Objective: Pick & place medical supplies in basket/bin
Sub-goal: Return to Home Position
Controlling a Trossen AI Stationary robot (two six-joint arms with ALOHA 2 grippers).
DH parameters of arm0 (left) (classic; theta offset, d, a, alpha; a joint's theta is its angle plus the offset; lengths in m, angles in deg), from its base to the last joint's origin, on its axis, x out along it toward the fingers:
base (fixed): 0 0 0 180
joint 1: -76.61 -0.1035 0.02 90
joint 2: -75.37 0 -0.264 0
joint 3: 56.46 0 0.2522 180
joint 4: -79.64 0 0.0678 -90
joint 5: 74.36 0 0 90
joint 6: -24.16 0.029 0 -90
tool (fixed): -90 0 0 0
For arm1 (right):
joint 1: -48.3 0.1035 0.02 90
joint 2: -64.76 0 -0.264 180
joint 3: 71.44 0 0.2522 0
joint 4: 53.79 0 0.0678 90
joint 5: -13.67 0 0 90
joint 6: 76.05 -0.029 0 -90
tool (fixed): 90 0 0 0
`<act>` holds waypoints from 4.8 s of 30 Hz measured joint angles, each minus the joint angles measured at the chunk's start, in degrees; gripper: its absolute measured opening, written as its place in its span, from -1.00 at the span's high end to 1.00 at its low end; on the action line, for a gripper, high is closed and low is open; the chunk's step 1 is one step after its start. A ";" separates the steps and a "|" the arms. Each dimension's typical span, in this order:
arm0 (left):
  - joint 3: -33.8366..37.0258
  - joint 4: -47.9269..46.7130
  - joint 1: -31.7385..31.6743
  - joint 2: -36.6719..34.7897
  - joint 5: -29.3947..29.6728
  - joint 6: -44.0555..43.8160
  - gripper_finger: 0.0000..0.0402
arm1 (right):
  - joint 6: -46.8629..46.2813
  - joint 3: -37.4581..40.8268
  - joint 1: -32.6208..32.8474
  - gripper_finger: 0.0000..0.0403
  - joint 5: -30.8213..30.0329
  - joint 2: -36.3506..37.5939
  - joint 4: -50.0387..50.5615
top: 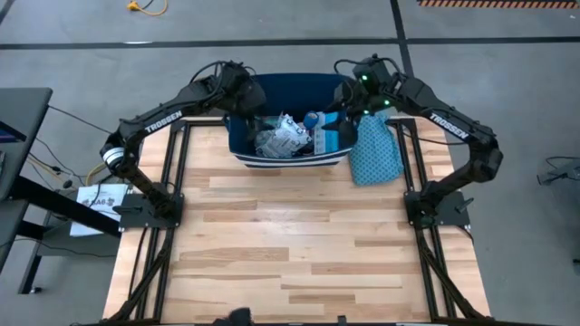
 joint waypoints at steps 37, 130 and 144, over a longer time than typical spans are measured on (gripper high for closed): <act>11.82 5.77 24.12 -37.58 13.03 -20.14 -0.61 | -20.93 20.82 4.11 -0.29 2.66 27.38 -22.33; 86.95 41.50 38.21 -89.66 23.65 -41.13 -0.61 | -33.52 91.93 54.69 -0.29 -45.49 81.24 -52.33; 86.97 41.50 38.21 -89.66 23.66 -41.14 -0.61 | -33.54 91.95 54.69 -0.29 -45.47 81.24 -52.31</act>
